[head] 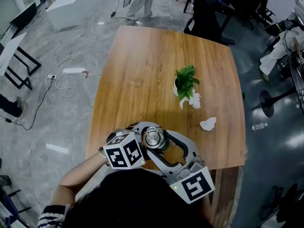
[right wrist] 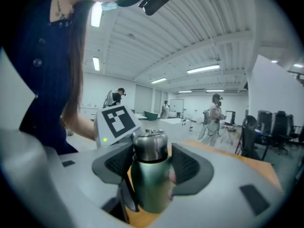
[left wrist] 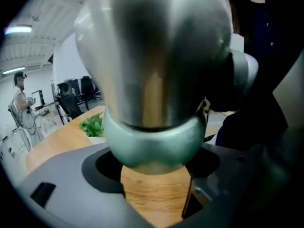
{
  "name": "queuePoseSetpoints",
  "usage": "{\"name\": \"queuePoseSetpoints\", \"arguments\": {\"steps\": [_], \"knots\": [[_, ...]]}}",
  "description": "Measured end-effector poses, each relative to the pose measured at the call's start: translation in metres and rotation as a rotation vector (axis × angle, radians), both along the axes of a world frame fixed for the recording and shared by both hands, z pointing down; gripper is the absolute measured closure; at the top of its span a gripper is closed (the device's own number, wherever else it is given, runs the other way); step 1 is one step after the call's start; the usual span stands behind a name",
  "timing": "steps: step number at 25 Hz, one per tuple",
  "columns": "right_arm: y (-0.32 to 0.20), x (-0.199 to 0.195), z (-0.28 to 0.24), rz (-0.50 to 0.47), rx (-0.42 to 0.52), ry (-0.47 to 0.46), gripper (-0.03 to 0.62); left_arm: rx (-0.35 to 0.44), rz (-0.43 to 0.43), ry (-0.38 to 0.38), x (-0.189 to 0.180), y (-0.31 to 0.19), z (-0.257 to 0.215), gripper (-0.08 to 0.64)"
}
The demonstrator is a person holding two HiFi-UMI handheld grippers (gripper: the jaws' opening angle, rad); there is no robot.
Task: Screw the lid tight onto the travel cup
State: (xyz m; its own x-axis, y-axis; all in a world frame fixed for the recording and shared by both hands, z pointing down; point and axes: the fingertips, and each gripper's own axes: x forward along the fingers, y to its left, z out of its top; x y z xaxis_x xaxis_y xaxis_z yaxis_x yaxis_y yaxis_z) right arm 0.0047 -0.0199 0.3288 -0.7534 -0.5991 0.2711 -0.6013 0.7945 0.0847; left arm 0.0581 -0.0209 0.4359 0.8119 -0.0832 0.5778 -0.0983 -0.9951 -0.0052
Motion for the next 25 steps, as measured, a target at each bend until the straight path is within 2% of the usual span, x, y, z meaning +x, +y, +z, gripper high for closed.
{"name": "queuePoseSetpoints", "arguments": {"steps": [4, 7, 9, 11, 15, 17, 19, 23, 25], "knots": [[0.014, -0.003, 0.006, -0.167, -0.025, 0.089, 0.327, -0.010, 0.174, -0.049, -0.005, 0.020, 0.004, 0.179], [0.018, -0.006, 0.010, -0.214, -0.053, 0.114, 0.327, 0.014, 0.229, -0.110, -0.006, 0.025, 0.010, 0.179], [0.016, -0.007, 0.012, -0.206, -0.038, 0.124, 0.328, 0.024, 0.237, -0.129, -0.005, 0.026, 0.014, 0.179], [0.010, -0.005, 0.011, -0.155, -0.018, 0.102, 0.328, 0.010, 0.199, -0.111, -0.003, 0.022, 0.014, 0.179], [-0.009, 0.011, 0.003, 0.075, 0.004, 0.011, 0.328, -0.013, 0.004, -0.046, -0.004, 0.000, 0.006, 0.181], [-0.015, 0.017, 0.000, 0.143, -0.017, -0.051, 0.328, -0.001, -0.047, -0.042, -0.004, -0.007, 0.004, 0.181], [-0.009, 0.015, 0.001, 0.078, -0.064, -0.059, 0.328, 0.021, 0.000, -0.065, -0.004, -0.004, 0.004, 0.181], [0.015, 0.001, 0.010, -0.182, -0.127, 0.011, 0.327, 0.093, 0.240, -0.149, -0.007, 0.022, 0.011, 0.181], [0.016, 0.001, 0.015, -0.184, -0.106, 0.039, 0.327, 0.101, 0.264, -0.170, -0.007, 0.024, 0.015, 0.181]]}}
